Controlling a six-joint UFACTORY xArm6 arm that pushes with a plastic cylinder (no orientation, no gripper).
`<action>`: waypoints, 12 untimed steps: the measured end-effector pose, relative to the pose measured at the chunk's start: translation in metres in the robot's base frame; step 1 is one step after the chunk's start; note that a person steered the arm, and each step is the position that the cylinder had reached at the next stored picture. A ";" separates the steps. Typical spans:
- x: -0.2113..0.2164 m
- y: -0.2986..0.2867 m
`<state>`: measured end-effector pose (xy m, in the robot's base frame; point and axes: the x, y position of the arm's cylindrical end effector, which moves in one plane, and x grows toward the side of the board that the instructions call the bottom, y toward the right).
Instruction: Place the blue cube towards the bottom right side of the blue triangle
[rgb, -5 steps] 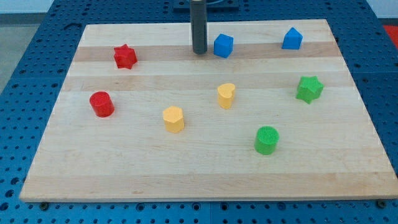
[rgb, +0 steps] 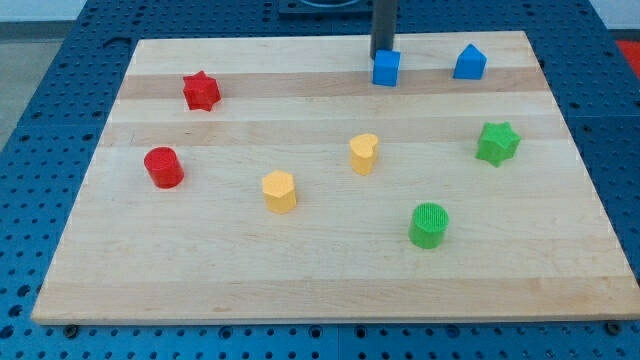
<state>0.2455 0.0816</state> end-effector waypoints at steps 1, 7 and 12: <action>0.047 0.005; 0.154 -0.079; 0.112 -0.061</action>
<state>0.3576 0.0211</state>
